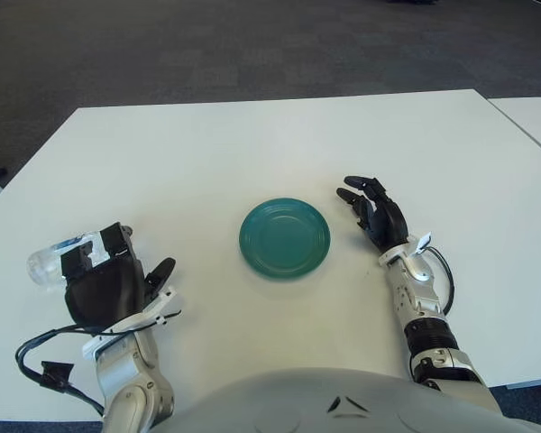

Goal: Put the bottle into the plate.

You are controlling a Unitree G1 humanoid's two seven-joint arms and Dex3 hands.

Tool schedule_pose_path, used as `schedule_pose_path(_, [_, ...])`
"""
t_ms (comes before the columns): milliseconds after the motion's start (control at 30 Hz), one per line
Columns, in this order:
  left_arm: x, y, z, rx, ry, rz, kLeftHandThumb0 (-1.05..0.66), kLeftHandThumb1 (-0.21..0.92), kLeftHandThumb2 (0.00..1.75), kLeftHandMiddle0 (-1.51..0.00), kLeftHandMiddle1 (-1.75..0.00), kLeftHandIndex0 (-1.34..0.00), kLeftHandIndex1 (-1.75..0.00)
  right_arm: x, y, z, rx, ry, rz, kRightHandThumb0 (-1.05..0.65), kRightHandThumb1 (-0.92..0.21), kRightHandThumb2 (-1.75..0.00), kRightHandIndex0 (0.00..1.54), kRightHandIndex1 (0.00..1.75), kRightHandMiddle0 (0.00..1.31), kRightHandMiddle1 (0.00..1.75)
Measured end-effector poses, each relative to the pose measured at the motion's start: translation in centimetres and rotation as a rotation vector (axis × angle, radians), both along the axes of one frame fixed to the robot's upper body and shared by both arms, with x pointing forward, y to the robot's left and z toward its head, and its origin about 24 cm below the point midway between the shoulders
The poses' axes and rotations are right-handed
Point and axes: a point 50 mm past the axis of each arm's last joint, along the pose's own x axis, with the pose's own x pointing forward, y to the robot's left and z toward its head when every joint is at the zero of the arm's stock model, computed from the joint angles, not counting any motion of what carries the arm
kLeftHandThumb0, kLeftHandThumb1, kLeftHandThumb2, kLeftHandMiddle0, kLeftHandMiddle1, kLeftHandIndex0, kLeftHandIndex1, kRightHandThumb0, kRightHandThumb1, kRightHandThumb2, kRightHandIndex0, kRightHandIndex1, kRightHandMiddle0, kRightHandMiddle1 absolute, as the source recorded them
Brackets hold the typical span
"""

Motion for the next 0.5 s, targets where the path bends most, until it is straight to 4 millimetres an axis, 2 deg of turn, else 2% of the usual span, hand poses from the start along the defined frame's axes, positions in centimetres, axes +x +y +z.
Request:
schedule_pose_path(433, [0.68, 0.09, -0.38, 0.024, 0.028, 0.000, -1.05, 0.92, 0.55, -0.26, -0.31, 0.00, -1.05, 0.68, -0.32, -0.04, 0.011, 0.006, 0.000, -0.65, -0.92, -0.55, 0.39, 0.63, 0.18, 1.06])
schedule_pose_path(500, [0.80, 0.12, -0.38, 0.038, 0.031, 0.005, -1.05, 0.92, 0.55, -0.25, -0.28, 0.00, -1.02, 0.50, -0.03, 0.03, 0.018, 0.012, 0.007, -0.65, -0.92, -0.62, 0.43, 0.81, 0.20, 1.15])
